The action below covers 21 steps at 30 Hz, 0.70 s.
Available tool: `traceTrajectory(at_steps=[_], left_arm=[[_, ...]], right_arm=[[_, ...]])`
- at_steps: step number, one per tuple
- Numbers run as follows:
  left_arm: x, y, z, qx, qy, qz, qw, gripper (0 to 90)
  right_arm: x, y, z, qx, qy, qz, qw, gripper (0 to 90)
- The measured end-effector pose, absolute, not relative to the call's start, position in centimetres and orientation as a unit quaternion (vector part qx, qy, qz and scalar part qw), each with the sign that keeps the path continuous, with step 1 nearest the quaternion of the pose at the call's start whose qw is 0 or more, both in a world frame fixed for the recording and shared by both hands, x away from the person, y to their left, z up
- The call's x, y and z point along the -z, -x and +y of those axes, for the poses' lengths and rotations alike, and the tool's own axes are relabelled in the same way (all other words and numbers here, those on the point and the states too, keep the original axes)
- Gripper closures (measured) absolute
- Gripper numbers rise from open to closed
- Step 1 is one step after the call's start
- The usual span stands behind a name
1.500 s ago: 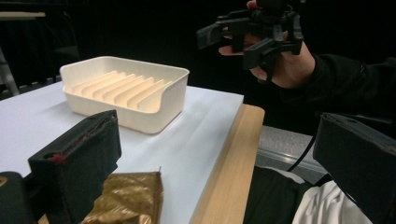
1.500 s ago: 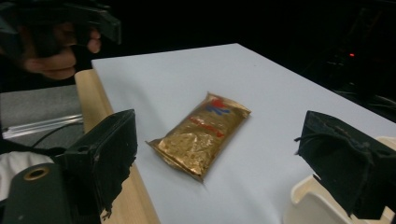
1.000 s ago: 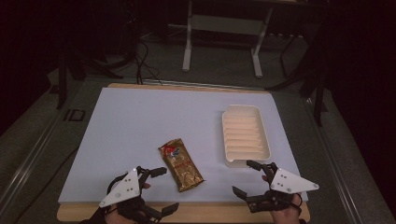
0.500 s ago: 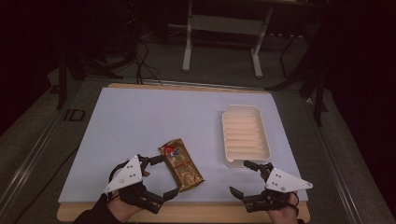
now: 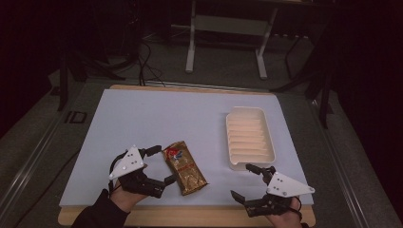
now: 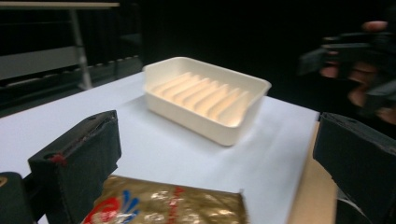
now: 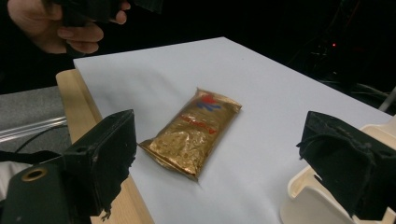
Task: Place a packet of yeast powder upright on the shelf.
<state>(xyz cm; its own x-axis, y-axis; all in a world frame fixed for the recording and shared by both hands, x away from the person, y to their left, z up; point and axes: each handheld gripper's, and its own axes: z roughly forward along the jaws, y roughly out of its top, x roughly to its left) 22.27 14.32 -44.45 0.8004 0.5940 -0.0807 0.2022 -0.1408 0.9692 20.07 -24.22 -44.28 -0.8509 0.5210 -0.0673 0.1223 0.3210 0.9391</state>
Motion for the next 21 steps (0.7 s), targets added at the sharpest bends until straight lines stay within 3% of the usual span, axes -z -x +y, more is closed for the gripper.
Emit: traceTrajectory(at_steps=[21], left_arm=[[46.2,-26.2,15.2,-0.169,-0.739,0.317,0.57,1.7]], right_arm=[[44.3,-20.0,-24.5,-0.547,-0.206,0.791,0.183,11.1]])
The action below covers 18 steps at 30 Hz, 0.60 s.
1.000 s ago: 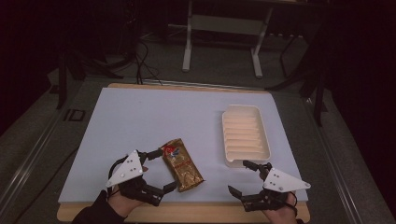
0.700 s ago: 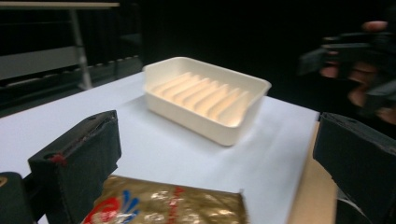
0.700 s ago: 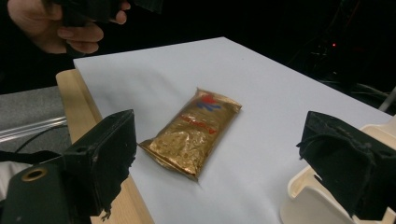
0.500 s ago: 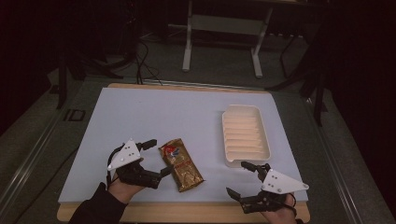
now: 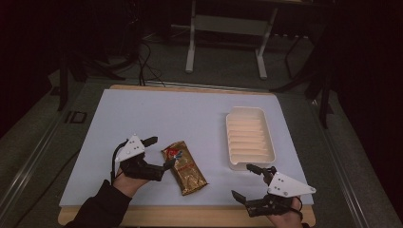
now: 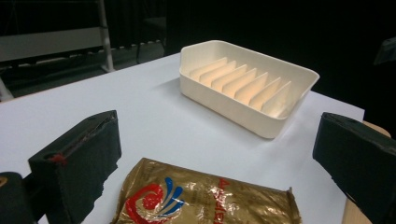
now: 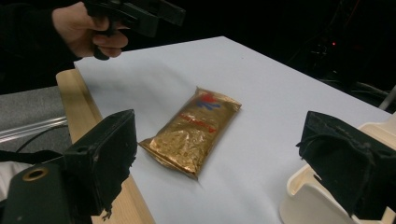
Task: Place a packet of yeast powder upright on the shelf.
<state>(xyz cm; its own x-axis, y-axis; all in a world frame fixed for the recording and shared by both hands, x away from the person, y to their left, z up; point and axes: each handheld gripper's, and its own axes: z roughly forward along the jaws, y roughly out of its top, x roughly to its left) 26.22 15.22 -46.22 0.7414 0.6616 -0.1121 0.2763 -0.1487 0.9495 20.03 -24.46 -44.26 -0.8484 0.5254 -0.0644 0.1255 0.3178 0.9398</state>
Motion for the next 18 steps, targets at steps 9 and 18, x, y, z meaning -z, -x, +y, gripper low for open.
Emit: traceTrajectory(at_steps=[9,18], left_arm=[[47.4,-27.9,15.3,-0.165,-0.749,0.341,0.544,2.0],[48.5,-29.5,15.4,-0.159,-0.75,0.355,0.536,4.0]], right_arm=[[44.3,-20.1,-24.6,-0.545,-0.207,0.791,0.185,12.4],[44.2,-20.0,-24.6,-0.545,-0.207,0.79,0.187,12.7]])
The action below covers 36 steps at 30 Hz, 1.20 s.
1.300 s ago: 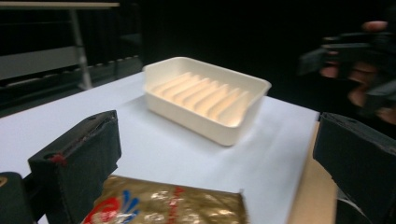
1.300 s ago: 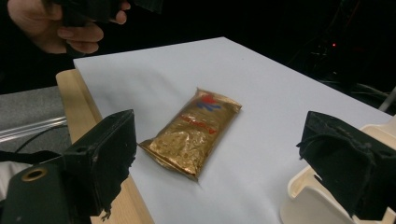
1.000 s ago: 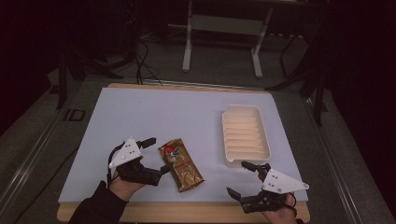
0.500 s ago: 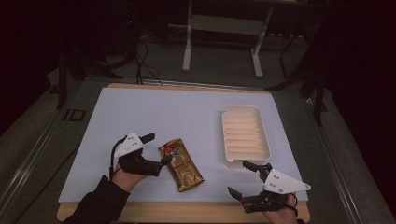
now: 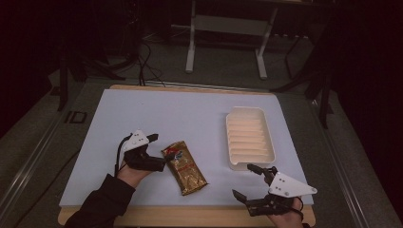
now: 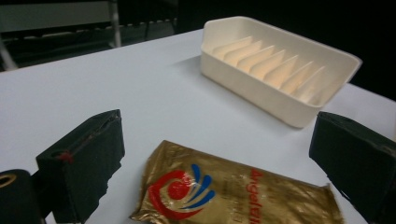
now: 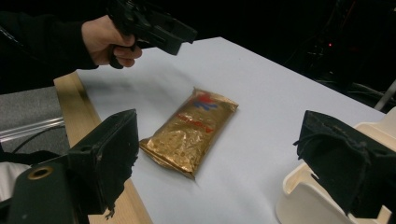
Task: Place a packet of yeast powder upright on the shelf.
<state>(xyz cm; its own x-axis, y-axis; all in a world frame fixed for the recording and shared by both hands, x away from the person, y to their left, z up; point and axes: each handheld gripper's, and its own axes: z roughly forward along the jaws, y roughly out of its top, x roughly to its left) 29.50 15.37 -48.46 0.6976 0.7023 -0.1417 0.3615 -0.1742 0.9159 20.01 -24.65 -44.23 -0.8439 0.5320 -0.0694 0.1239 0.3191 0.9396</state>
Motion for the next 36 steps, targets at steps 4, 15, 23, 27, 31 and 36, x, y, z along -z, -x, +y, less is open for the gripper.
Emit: traceTrajectory(at_steps=[4,15,23,27,31,36], left_arm=[[49.0,-30.2,15.4,-0.151,-0.756,0.365,0.522,5.3],[50.8,-31.6,15.0,-0.127,-0.779,0.387,0.477,25.0],[51.8,-32.3,15.2,-0.128,-0.787,0.403,0.45,40.1],[52.2,-32.5,15.3,-0.125,-0.791,0.41,0.437,41.3],[52.4,-32.6,15.3,-0.135,-0.792,0.418,0.424,41.3],[53.0,-33.1,15.2,-0.115,-0.789,0.429,0.425,46.0]], right_arm=[[44.3,-20.0,-24.7,-0.544,-0.209,0.791,0.186,13.1],[44.3,-20.1,-24.7,-0.544,-0.21,0.791,0.184,13.4],[44.4,-20.1,-24.7,-0.543,-0.209,0.793,0.18,13.5],[44.5,-20.1,-24.7,-0.543,-0.208,0.794,0.18,13.7],[44.5,-20.1,-24.7,-0.542,-0.207,0.795,0.178,13.7],[44.6,-20.2,-24.6,-0.54,-0.207,0.797,0.175,13.8]])
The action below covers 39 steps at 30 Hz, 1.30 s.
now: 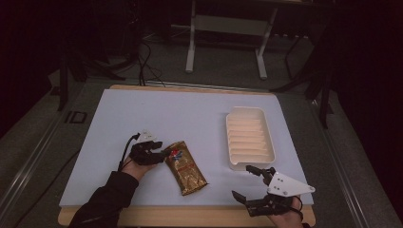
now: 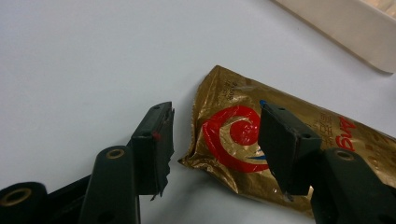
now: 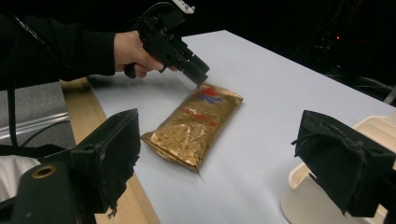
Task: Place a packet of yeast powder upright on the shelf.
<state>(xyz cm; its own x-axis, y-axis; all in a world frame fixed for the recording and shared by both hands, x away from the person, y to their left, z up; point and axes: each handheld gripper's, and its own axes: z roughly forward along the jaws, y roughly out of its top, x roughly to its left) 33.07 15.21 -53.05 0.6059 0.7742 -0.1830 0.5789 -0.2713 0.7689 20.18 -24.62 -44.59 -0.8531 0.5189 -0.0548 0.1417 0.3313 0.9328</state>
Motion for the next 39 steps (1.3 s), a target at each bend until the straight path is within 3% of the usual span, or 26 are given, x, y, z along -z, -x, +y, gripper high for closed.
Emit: traceTrajectory(at_steps=[9,21,23,27,30,39], left_arm=[[54.0,-33.9,15.2,-0.1,-0.795,0.442,0.402,48.5],[54.7,-33.8,14.6,-0.085,-0.807,0.444,0.38,58.7],[54.7,-33.7,14.4,-0.101,-0.808,0.445,0.372,67.9],[54.8,-33.5,14.2,-0.116,-0.81,0.443,0.365,74.3],[54.8,-33.3,13.8,-0.121,-0.816,0.435,0.362,84.8],[54.6,-33.1,13.3,-0.126,-0.814,0.439,0.36,89.1]], right_arm=[[44.7,-20.2,-24.6,-0.539,-0.21,0.798,0.172,13.8],[44.7,-20.2,-24.6,-0.537,-0.209,0.8,0.17,13.9],[44.7,-20.3,-24.5,-0.536,-0.209,0.8,0.169,13.9],[44.8,-20.3,-24.5,-0.536,-0.211,0.8,0.167,13.9],[44.8,-20.3,-24.4,-0.536,-0.21,0.801,0.166,14.0],[44.7,-20.3,-24.6,-0.538,-0.212,0.799,0.165,14.0]])
